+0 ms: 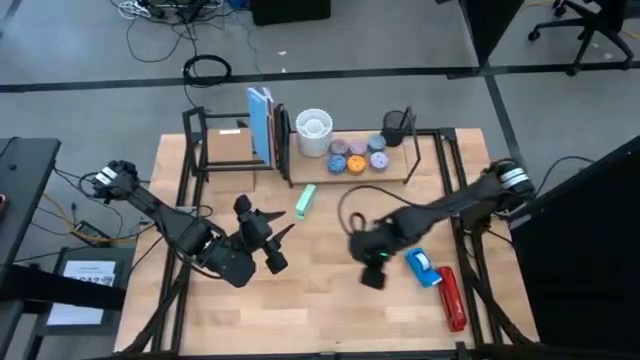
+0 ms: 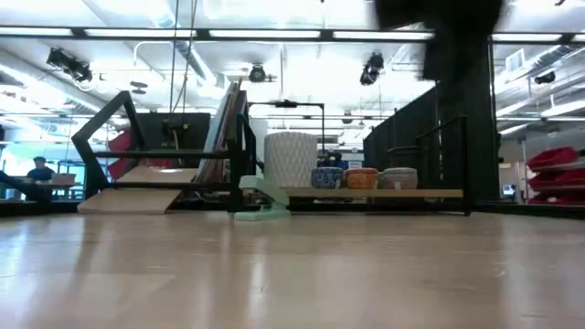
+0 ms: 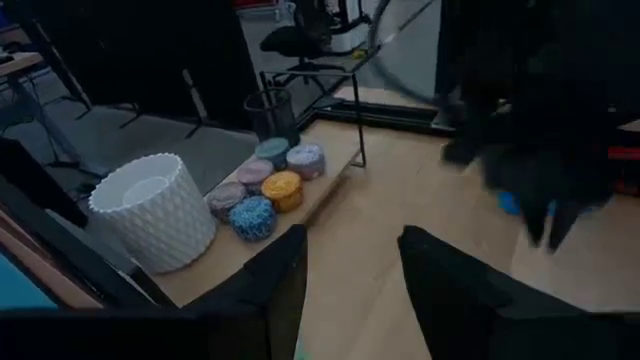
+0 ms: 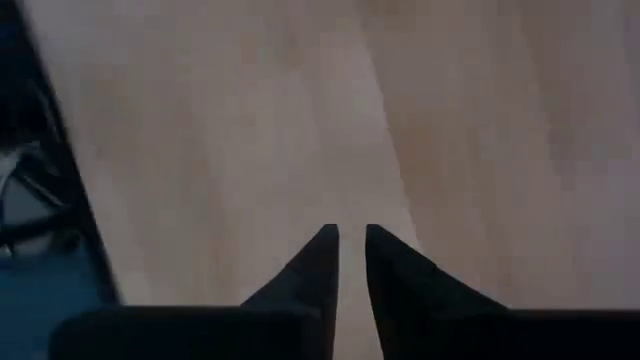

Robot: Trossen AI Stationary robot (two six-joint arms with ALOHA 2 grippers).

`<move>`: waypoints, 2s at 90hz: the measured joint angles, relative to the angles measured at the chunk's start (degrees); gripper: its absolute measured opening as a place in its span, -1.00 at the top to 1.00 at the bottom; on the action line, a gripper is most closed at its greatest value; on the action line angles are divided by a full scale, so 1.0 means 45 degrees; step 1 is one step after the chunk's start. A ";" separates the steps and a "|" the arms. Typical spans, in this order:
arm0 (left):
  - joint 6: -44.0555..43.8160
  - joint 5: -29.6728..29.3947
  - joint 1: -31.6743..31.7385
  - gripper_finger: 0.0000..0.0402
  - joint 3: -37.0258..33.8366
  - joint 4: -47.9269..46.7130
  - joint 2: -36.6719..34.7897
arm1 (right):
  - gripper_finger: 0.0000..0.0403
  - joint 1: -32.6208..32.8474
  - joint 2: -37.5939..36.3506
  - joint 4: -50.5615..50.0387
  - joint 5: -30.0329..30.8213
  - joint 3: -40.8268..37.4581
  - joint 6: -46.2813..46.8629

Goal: Stock shelves
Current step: Put the blue tape dispenser under the left of the shelf

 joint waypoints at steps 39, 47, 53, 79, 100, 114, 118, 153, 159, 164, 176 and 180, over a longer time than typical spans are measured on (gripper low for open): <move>0.0000 0.0351 0.0000 0.29 0.0000 -0.0031 0.0097 | -0.43 -0.0624 -0.2610 -0.2581 -0.1264 -0.4017 0.3907; 0.0000 0.0622 0.0000 0.29 0.0000 -0.0024 0.0097 | -0.69 -0.0865 -0.2656 -0.1592 -0.1628 -0.5065 0.4248; 0.0000 0.0662 0.0000 0.29 0.0000 -0.0029 0.0116 | -0.81 -0.0946 -0.2564 -0.1125 -0.1812 -0.5673 0.4545; 0.0000 0.0665 0.0000 0.29 0.0000 -0.0029 0.0141 | -0.52 -0.0958 -0.2269 0.1199 -0.2446 -0.6990 0.5480; 0.0000 0.0662 0.0000 0.29 0.0000 -0.0048 0.0141 | 0.18 -0.1085 -0.2074 0.2288 -0.2814 -0.7107 0.6098; 0.0005 0.0661 0.0000 0.29 0.0000 -0.0068 0.0141 | 0.18 -0.1754 -0.2064 0.4953 -0.2259 -0.6622 0.6851; 0.0005 0.0665 0.0000 0.29 0.0000 -0.0068 0.0141 | 0.18 -0.2017 -0.2059 0.5844 -0.1914 -0.6567 0.7031; 0.0007 0.0661 0.0000 0.29 0.0000 -0.0063 0.0141 | 0.18 -0.5278 0.0741 1.4466 0.0888 -0.6178 0.6084; 0.0005 0.0661 0.0000 0.29 0.0000 -0.0063 0.0141 | 0.18 -0.5558 0.1204 1.4880 0.1397 -0.5784 0.5894; 0.0009 0.0661 0.0000 0.29 0.0000 -0.0051 0.0141 | 0.18 -0.5707 0.1497 1.4924 0.1917 -0.5389 0.5748; 0.0010 0.0661 0.0000 0.29 0.0000 -0.0015 0.0141 | 0.18 -0.5834 0.2062 1.4844 0.2890 -0.4470 0.5266; 0.0010 0.0661 0.0000 0.29 0.0000 -0.0031 0.0141 | 0.18 -0.5887 0.2169 1.4798 0.3092 -0.4255 0.5207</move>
